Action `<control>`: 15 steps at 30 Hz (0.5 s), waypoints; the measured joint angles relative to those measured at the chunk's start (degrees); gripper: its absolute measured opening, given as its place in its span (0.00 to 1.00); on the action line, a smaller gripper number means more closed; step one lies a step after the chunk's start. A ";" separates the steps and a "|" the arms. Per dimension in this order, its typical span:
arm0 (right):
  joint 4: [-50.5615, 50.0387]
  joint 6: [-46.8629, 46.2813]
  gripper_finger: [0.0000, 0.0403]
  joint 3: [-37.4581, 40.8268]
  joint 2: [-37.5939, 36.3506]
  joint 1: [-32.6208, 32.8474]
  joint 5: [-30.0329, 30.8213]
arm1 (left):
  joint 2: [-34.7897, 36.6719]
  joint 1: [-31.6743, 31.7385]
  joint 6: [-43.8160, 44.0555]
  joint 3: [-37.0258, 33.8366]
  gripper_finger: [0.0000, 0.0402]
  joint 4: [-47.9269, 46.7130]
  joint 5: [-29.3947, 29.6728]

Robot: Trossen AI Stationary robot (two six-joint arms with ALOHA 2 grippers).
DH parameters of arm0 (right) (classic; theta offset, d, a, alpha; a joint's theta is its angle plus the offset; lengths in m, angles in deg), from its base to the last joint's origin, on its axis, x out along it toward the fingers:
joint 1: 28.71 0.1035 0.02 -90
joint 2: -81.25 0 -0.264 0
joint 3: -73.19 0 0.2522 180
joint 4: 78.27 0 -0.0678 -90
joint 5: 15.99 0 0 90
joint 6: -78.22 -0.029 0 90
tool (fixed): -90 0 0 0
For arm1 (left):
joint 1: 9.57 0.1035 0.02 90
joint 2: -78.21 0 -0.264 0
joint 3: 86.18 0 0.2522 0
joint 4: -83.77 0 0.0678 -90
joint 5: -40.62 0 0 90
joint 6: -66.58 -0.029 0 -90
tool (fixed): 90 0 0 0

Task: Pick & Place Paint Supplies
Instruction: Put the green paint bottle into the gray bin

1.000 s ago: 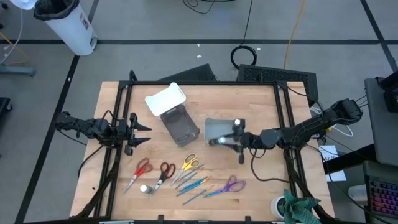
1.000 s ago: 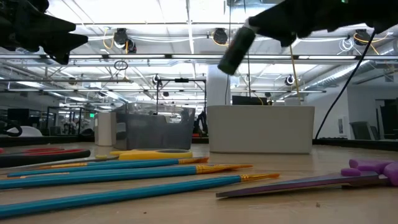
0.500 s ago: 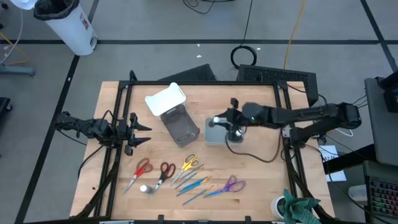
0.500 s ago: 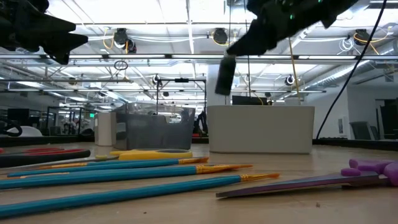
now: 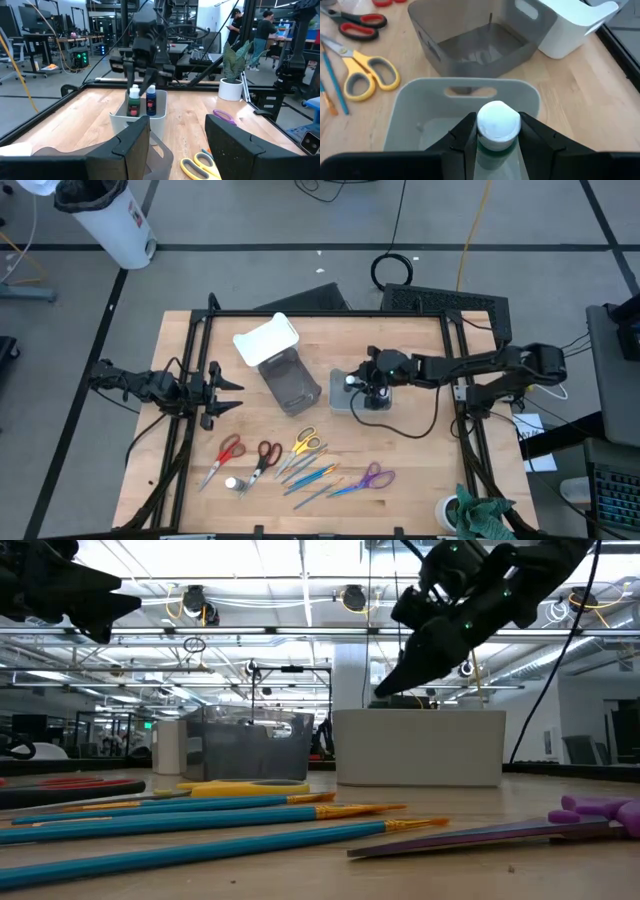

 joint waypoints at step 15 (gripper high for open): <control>4.80 0.19 0.36 0.60 6.31 -0.76 0.26 | 0.00 0.00 0.01 0.02 0.50 0.00 -0.07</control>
